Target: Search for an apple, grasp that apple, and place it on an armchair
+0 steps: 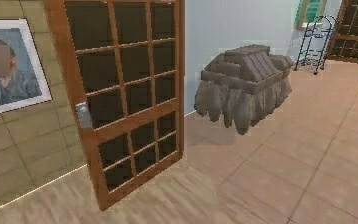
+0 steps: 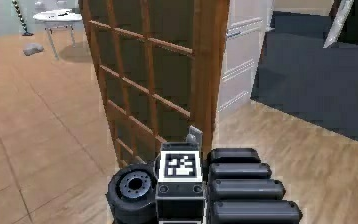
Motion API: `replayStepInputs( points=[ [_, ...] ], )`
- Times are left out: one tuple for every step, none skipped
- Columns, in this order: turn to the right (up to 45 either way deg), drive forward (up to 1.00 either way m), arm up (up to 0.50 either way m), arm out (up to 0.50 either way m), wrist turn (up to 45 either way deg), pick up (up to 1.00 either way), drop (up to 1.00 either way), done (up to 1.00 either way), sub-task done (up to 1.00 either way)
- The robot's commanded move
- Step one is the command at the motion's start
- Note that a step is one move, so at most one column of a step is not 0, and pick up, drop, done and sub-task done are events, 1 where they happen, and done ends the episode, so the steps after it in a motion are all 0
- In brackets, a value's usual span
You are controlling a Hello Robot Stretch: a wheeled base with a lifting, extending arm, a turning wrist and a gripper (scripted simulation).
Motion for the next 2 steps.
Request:
replayStepInputs(
  points=[
    [42.0, 0.00, 0.00, 0.00, 0.0, 0.00, 0.00, 0.00, 0.00],
    [0.0, 1.00, 0.00, 0.00, 0.0, 0.00, 0.00, 0.00, 0.00]
  ],
)
